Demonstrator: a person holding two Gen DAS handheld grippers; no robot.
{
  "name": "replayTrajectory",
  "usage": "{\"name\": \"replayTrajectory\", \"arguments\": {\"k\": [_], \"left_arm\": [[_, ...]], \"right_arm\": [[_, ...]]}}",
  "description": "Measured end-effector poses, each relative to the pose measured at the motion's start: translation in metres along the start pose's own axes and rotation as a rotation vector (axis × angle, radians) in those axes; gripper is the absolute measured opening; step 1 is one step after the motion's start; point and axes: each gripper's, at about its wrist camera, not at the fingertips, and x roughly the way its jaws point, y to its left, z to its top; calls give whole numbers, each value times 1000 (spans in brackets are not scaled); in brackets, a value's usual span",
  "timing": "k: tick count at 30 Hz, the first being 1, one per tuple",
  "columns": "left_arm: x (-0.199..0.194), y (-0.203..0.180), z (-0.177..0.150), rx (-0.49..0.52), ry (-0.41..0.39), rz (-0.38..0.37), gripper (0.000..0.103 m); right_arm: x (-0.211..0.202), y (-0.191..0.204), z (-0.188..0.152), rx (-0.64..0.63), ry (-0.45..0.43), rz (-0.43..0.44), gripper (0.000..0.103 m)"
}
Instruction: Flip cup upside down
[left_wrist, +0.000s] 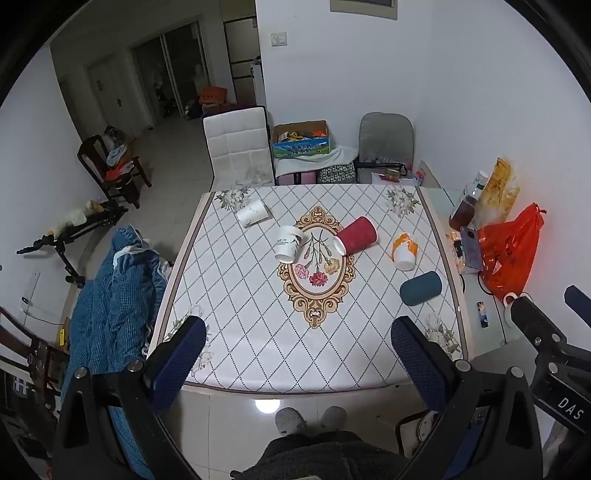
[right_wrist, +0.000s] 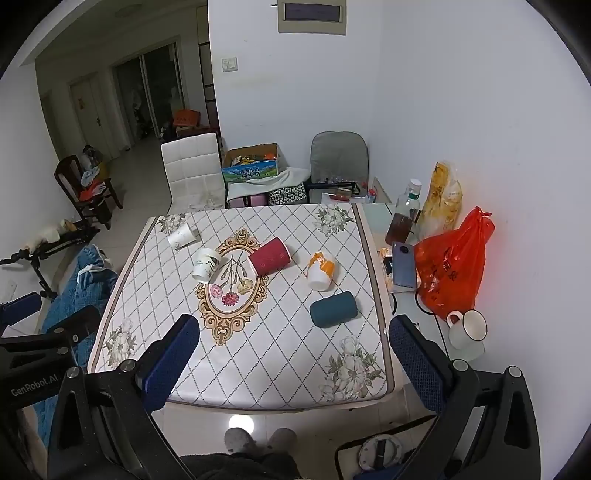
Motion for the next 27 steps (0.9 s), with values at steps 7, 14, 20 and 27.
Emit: {"name": "replayTrajectory", "arguments": {"k": [7, 14, 20, 27], "left_arm": [[0, -3, 1, 1, -2, 0, 103], [-8, -5, 13, 3, -5, -2, 103], [-8, -5, 12, 3, -8, -1, 103], [-9, -6, 17, 3, -11, 3, 103]], "right_arm": [[-2, -2, 0, 5, 2, 4, 103], [-7, -1, 4, 4, 3, 8, 103], [-6, -3, 4, 3, 1, 12, 103], [-8, -2, 5, 3, -4, 15, 103]]}}
